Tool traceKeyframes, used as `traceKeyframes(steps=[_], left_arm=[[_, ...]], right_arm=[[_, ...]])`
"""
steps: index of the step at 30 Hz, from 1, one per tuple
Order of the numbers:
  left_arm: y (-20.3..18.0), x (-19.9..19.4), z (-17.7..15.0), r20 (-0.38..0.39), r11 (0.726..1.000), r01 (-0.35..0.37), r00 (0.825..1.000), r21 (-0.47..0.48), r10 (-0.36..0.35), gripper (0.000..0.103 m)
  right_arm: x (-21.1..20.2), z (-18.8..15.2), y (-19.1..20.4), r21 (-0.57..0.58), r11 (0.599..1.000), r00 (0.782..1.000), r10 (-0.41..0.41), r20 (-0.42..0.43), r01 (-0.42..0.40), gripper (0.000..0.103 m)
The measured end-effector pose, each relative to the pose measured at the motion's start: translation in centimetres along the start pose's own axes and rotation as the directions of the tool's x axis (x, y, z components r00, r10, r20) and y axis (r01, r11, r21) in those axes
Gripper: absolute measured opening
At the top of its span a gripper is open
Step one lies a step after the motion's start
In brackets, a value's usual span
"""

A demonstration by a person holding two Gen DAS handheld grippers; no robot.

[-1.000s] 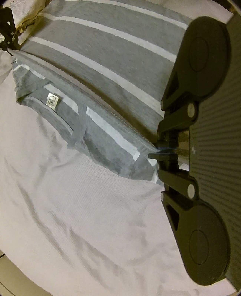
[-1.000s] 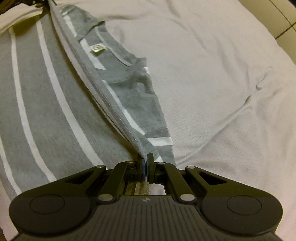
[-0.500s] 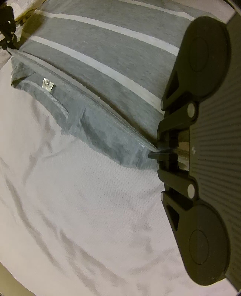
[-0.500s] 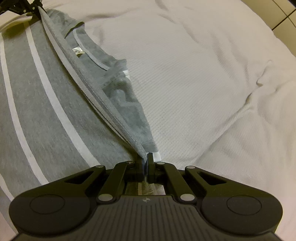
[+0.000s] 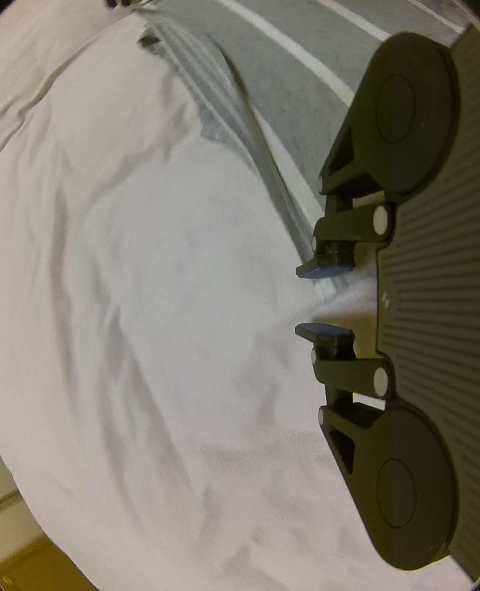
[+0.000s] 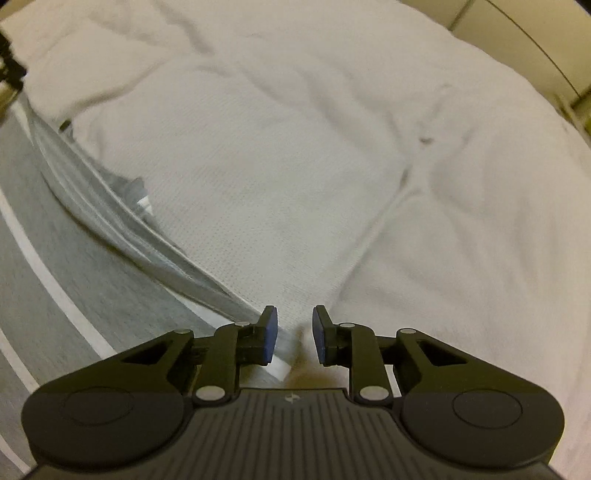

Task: Fold clothes
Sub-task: 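Lift the hem and fold it toward the collar with both grippers, then lower the folded hem onto the T-shirt and open both grippers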

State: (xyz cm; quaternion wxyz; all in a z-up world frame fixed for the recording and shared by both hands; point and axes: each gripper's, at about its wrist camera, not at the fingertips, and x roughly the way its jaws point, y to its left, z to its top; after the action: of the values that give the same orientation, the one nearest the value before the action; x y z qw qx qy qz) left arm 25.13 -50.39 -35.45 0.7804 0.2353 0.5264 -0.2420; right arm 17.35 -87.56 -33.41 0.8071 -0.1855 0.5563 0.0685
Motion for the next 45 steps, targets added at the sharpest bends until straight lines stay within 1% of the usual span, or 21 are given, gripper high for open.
traceKeyframes(steps=[2, 4, 6, 8, 12, 14, 15, 16, 18, 19, 20, 21, 23, 27, 29, 32, 35, 39, 42, 44, 45], left_arm=[[-0.5, -0.8, -0.5, 0.017, 1.0, 0.001, 1.0, 0.009, -0.001, 0.022], [-1.4, -1.6, -1.0, 0.036, 0.999, 0.01, 0.999, 0.035, -0.011, 0.022], [-3.5, -2.4, -1.3, 0.051, 0.994, 0.055, 0.997, 0.092, -0.06, 0.022], [-5.6, -2.5, -1.4, 0.049, 0.984, 0.105, 0.992, 0.145, -0.113, 0.022], [-9.2, -0.9, -1.1, -0.002, 0.953, 0.197, 0.979, 0.23, -0.202, 0.022], [-11.0, 0.0, -0.9, -0.031, 0.932, 0.243, 0.969, 0.27, -0.243, 0.022], [-11.9, 0.4, -0.8, -0.046, 0.92, 0.265, 0.964, 0.289, -0.264, 0.022], [-12.8, 0.8, -0.7, -0.061, 0.907, 0.288, 0.957, 0.308, -0.283, 0.023], [-12.4, 1.3, 0.2, -0.016, 0.928, 0.257, 0.965, 0.269, -0.263, 0.022], [-11.6, 1.1, 0.8, 0.035, 0.952, 0.209, 0.974, 0.223, -0.222, 0.022], [-10.7, 0.8, 1.3, 0.093, 0.975, 0.15, 0.982, 0.164, -0.167, 0.022], [-9.7, 0.4, 1.6, 0.133, 0.987, 0.123, 0.982, 0.106, -0.136, 0.02], [-7.9, -0.7, 1.7, 0.183, 0.995, 0.102, 0.978, 0.009, -0.101, 0.02], [-7.2, -2.6, 0.1, 0.162, 0.993, 0.116, 0.98, 0.004, -0.115, 0.02], [-7.8, -3.1, -1.4, 0.118, 0.989, 0.138, 0.983, 0.051, -0.143, 0.021], [-9.1, -2.9, -4.0, 0.042, 0.984, 0.135, 0.989, 0.119, -0.14, 0.022], [-9.1, -1.9, -6.4, -0.017, 0.989, 0.078, 0.997, 0.129, -0.076, 0.025], [-7.1, -3.0, -9.1, -0.047, 0.999, -0.019, 0.999, 0.041, 0.021, 0.026], [-6.5, -5.7, -10.8, -0.044, 0.996, -0.087, 0.995, 0.015, 0.088, 0.026], [-7.5, -7.8, -12.0, -0.017, 0.993, -0.109, 0.994, 0.049, 0.11, 0.027], [-8.4, -9.0, -12.7, 0.002, 0.99, -0.115, 0.993, 0.08, 0.116, 0.032]], right_arm=[[-0.8, -0.6, 0.7, 0.003, 1.0, 1.0, -0.01, 0.023, 0.01, 0.024], [-1.7, -1.0, 2.0, -0.004, 1.0, 0.999, 0.02, 0.051, -0.02, 0.024], [-2.5, -1.3, 3.4, -0.012, 0.999, 0.996, 0.054, 0.077, -0.053, 0.024], [-2.4, -1.2, 5.5, -0.03, 0.993, 0.99, 0.12, 0.078, -0.118, 0.024], [0.0, 0.4, 10.2, -0.132, 0.954, 0.962, 0.274, 0.011, -0.27, 0.023], [1.6, 1.3, 11.8, -0.169, 0.932, 0.947, 0.319, -0.04, -0.321, 0.022], [2.3, 1.9, 12.2, -0.184, 0.928, 0.946, 0.322, -0.046, -0.325, 0.021], [2.5, 2.5, 12.1, -0.188, 0.936, 0.954, 0.299, -0.022, -0.298, 0.02], [2.7, 3.7, 11.6, -0.191, 0.954, 0.969, 0.244, 0.036, -0.233, 0.015], [2.3, 4.2, 11.2, -0.189, 0.966, 0.976, 0.195, 0.091, -0.176, 0.015], [1.6, 4.5, 10.6, -0.169, 0.978, 0.978, 0.151, 0.146, -0.126, 0.015], [0.8, 4.8, 9.9, -0.132, 0.986, 0.975, 0.122, 0.186, -0.098, 0.016], [-0.3, 4.8, 8.6, -0.074, 0.993, 0.97, 0.109, 0.219, -0.095, 0.016], [-1.1, 2.8, 8.9, -0.063, 0.986, 0.97, 0.163, 0.179, -0.155, 0.016], [-1.2, 1.5, 9.5, -0.07, 0.979, 0.969, 0.2, 0.146, -0.192, 0.017], [0.5, -0.6, 10.3, -0.09, 0.978, 0.979, 0.196, 0.062, -0.19, 0.019], [1.3, -2.6, 9.3, -0.004, 0.99, 0.99, 0.141, 0.016, -0.141, 0.019], [-0.2, -4.6, 8.7, 0.04, 0.999, 0.999, 0.034, -0.002, -0.033, 0.022], [-2.9, -6.0, 9.9, 0.066, 0.998, 1.0, 0.01, 0.026, -0.012, 0.022], [-4.7, -6.4, 11.7, 0.038, 0.999, 0.998, 0.014, 0.061, -0.016, 0.023], [-5.7, -6.7, 13.0, 0.003, 1.0, 0.997, 0.022, 0.08, -0.022, 0.025]])
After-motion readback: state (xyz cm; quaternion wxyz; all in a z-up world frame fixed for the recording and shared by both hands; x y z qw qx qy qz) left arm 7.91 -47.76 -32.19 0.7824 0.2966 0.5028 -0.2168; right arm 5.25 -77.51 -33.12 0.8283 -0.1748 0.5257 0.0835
